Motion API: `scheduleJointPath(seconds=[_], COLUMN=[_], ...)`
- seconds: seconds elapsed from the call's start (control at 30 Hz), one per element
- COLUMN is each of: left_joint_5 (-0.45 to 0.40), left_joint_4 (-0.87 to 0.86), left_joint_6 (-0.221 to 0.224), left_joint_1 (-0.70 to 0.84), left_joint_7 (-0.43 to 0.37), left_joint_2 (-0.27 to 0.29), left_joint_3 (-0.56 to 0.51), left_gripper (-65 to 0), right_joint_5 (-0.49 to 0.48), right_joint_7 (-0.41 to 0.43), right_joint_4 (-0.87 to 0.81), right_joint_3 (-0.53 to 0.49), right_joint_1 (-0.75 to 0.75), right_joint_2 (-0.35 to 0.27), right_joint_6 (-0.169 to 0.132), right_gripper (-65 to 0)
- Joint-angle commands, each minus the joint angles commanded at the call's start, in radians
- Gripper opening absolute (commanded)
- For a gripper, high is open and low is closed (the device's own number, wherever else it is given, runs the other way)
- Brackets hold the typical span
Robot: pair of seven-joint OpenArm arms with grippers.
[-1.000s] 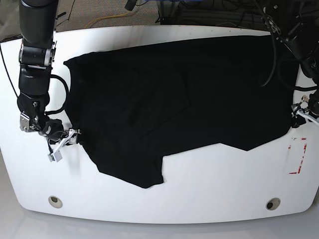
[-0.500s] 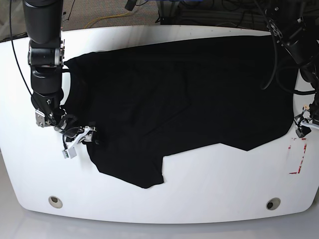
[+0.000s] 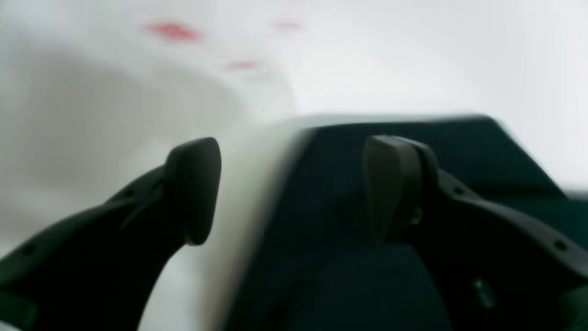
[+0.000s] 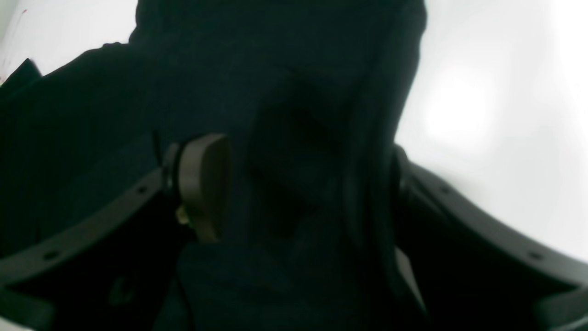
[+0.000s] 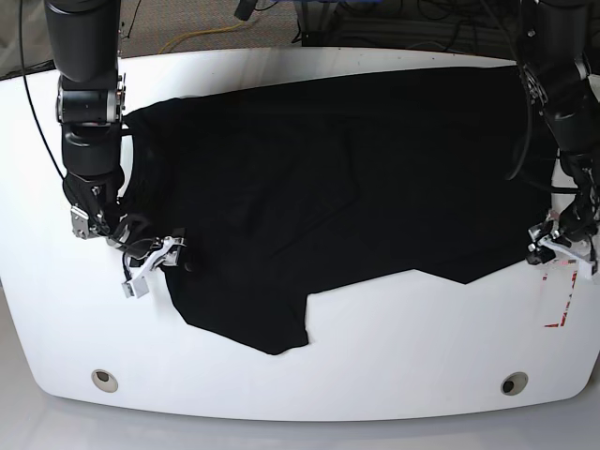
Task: Fold the T-shirt properly
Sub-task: 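Move both grippers along the shirt sides to grasp the hem corners, then lift the hem corners with both grippers, raising the shirt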
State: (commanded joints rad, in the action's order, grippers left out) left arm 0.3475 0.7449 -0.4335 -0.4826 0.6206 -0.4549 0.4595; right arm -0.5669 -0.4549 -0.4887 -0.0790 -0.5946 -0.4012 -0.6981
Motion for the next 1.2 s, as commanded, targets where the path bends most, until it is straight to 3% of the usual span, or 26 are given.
scheduleJointPath(seconds=[0.43,0.57,0.63,0.67,0.8,0.97,1.1,1.2], left_joint_5=[0.0,0.0,0.0,0.0,-0.002,0.002,-0.002,-0.015], left_joint_4=[-0.08,-0.075,-0.071,-0.071,-0.032,0.18,0.328,0.282], left_joint_6=[-0.005,-0.006,-0.006,-0.006,-0.006,-0.006,-0.006,-0.003], left_joint_1=[-0.014,-0.012,-0.012,-0.012,-0.012,0.044,0.095,0.11], left_joint_7=[0.005,0.002,0.002,0.002,0.003,0.058,0.109,0.052], left_joint_2=[0.026,0.028,0.028,0.028,0.026,0.023,0.023,0.023], left_joint_3=[-0.207,-0.221,-0.221,-0.221,-0.219,-0.206,-0.149,-0.147], left_gripper=[-22.4,-45.1,-60.7,-65.0,-64.6,-65.0,-65.0,-65.0], right_joint_5=[-0.006,-0.006,-0.006,-0.006,-0.006,-0.006,-0.005,0.003], right_joint_7=[-0.002,-0.002,-0.002,-0.002,-0.002,-0.049,-0.118,-0.127], right_joint_4=[0.0,0.0,0.0,0.0,-0.002,-0.011,-0.163,-0.255], right_joint_3=[0.006,0.006,0.006,0.006,0.005,0.006,0.008,0.005], right_joint_1=[0.0,0.0,-0.002,-0.003,-0.009,-0.032,0.003,0.029], right_joint_2=[0.0,0.0,0.0,0.0,0.003,0.011,0.009,-0.002], right_joint_6=[0.0,0.0,0.0,0.0,0.0,0.0,0.0,0.0], right_gripper=[-23.5,-24.9,-31.1,-35.2,-64.7,-65.0,-65.0,-65.0])
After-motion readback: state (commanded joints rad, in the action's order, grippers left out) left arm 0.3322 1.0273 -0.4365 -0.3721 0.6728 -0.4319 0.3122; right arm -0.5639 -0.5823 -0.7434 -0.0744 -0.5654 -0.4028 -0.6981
